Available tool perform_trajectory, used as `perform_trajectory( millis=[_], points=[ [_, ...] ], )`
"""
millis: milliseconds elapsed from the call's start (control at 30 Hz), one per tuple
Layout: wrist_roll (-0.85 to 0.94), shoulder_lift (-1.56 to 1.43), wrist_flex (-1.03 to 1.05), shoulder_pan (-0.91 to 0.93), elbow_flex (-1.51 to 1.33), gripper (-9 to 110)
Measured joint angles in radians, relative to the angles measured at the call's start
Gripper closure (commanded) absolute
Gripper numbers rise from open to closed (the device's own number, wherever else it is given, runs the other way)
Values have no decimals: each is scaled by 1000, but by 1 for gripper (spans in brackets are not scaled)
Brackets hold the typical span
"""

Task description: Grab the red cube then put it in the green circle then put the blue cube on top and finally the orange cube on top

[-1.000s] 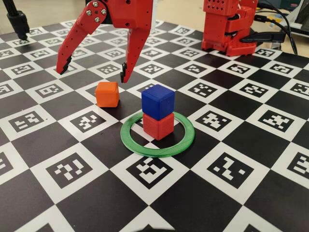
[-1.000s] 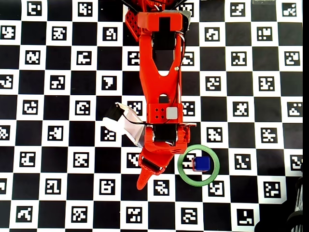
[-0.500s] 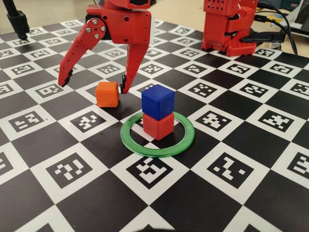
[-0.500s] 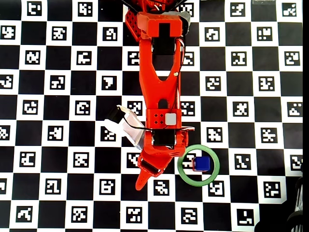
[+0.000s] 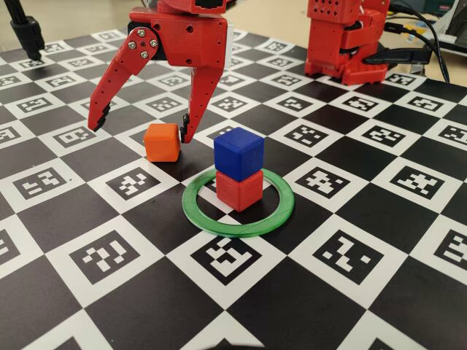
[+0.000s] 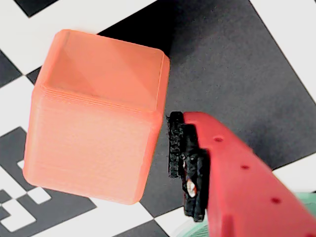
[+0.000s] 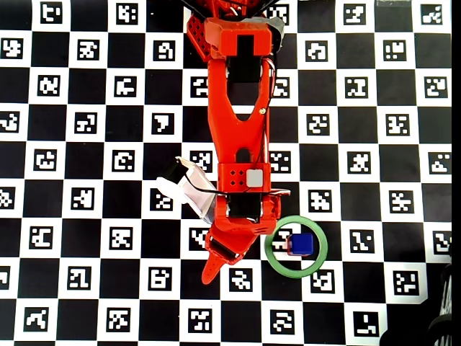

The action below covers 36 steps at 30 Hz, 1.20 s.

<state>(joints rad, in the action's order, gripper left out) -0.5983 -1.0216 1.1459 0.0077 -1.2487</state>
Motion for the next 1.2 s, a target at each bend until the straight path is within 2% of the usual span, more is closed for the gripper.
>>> perform_trajectory(
  millis=[300, 600, 1200],
  points=[
    [9, 0, 0, 0, 0, 73],
    [12, 0, -17, 0, -15, 85],
    [43, -17, -35, 0, -51, 91]
  ],
)
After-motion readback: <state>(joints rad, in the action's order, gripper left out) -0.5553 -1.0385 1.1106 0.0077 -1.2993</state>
